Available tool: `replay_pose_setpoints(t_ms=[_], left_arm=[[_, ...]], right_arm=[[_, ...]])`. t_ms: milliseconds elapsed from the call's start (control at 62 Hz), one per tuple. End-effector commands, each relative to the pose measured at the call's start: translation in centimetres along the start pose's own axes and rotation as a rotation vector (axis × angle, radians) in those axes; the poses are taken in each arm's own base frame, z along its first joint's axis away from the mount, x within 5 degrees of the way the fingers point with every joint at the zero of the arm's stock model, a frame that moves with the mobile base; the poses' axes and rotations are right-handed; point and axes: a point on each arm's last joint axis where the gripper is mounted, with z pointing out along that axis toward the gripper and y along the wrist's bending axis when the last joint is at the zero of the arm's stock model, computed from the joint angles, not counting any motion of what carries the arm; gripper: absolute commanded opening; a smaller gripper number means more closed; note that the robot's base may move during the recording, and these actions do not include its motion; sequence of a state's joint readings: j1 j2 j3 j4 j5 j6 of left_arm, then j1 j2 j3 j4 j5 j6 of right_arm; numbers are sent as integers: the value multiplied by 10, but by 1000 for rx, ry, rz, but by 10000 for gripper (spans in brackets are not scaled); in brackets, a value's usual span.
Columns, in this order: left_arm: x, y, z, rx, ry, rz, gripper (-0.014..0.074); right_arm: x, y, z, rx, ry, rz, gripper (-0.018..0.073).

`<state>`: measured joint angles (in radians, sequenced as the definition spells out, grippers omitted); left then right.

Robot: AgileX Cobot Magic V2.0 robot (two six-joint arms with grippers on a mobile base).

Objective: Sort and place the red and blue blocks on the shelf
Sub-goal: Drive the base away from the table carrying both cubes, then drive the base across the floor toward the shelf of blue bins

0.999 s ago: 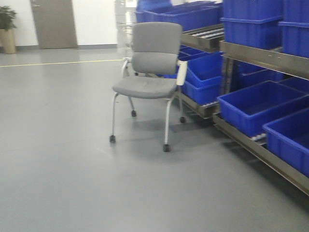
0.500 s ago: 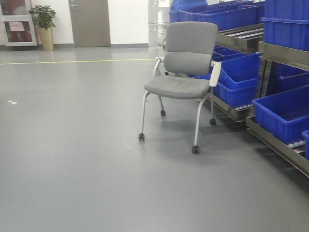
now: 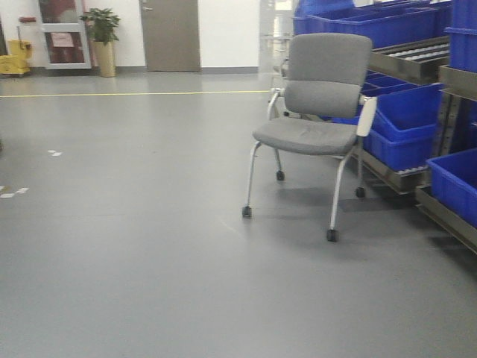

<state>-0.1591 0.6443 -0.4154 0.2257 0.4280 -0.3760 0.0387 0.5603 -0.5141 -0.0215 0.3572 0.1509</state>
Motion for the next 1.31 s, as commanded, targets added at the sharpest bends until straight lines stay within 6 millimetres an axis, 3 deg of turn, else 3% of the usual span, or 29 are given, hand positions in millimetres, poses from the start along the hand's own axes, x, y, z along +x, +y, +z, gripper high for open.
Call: replay_pose_setpoints(t_ms=[0, 1290], left_arm=[[-17, -4, -3, 29, -97, -1, 123], [-17, -4, -3, 29, -97, -1, 123]], right_arm=[[-17, 1, -3, -6, -115, -17, 54], [-17, 1, -3, -6, -115, -17, 54]])
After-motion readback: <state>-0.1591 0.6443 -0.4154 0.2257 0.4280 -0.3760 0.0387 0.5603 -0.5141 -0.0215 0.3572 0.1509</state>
